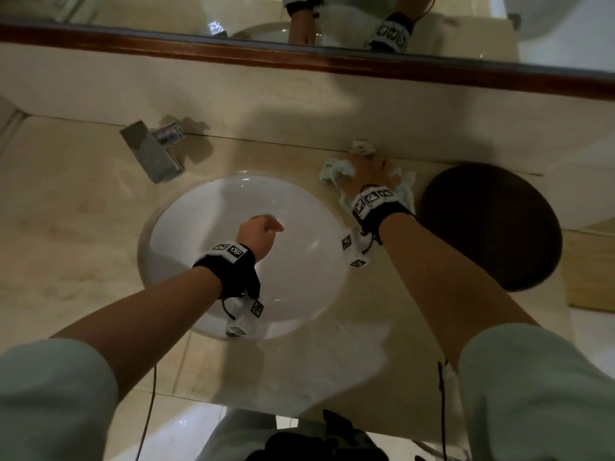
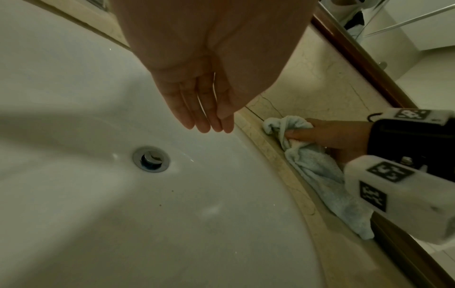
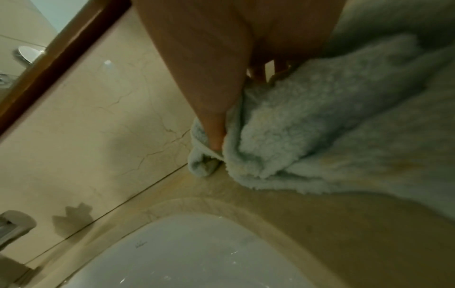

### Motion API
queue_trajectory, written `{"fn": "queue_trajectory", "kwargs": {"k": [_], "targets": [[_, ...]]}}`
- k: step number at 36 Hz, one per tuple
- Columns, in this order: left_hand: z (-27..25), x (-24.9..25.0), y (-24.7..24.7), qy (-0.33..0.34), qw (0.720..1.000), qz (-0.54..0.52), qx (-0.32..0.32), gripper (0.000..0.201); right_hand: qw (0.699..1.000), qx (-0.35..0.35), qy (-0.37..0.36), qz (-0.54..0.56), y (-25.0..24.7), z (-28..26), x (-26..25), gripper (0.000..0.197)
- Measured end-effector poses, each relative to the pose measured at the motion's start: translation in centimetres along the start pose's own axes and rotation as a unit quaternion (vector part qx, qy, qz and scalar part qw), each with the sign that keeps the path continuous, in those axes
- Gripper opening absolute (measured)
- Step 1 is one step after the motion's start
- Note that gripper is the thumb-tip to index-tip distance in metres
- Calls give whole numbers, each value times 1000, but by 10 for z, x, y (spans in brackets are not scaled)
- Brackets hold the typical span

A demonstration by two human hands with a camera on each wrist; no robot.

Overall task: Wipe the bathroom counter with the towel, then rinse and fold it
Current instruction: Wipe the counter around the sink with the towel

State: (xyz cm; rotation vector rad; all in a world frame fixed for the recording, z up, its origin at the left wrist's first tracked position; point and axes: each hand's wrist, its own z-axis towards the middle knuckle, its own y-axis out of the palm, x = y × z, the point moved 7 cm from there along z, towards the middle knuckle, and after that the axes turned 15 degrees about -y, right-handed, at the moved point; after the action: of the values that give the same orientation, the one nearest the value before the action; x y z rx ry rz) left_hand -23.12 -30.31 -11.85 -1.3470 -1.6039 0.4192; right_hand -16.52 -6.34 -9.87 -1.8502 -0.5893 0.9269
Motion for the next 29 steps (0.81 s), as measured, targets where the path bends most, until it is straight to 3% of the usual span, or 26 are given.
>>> {"fn": "queue_trajectory", "kwargs": {"k": [3,7,14,17,19,24,29], "targets": [[5,-4,-4,-3,1000,-14,-8,32,999,-4,-33,-9,7,-8,-1,74],[10,-3,-10,4,999,-26,-19,31,998,-55,-17,-31,18,-9,6,84],[27,3,-12,17,998,-33,-55,27,996,-89,18,-24,21,-2,4,71],[33,3,-12,21,997,-29,-62,26,994,-96,33,-44,29,0,2,77],[39,1,-14,27,997,-34,-64,28,995,-80,45,-27,34,9,0,78],[51,-11,-19,9,996,-55,-66,29,996,-47,67,-21,38,26,-6,58],[57,-27,-26,-5,995,-71,-69,27,997,-4,75,-9,36,27,-15,58]]}}
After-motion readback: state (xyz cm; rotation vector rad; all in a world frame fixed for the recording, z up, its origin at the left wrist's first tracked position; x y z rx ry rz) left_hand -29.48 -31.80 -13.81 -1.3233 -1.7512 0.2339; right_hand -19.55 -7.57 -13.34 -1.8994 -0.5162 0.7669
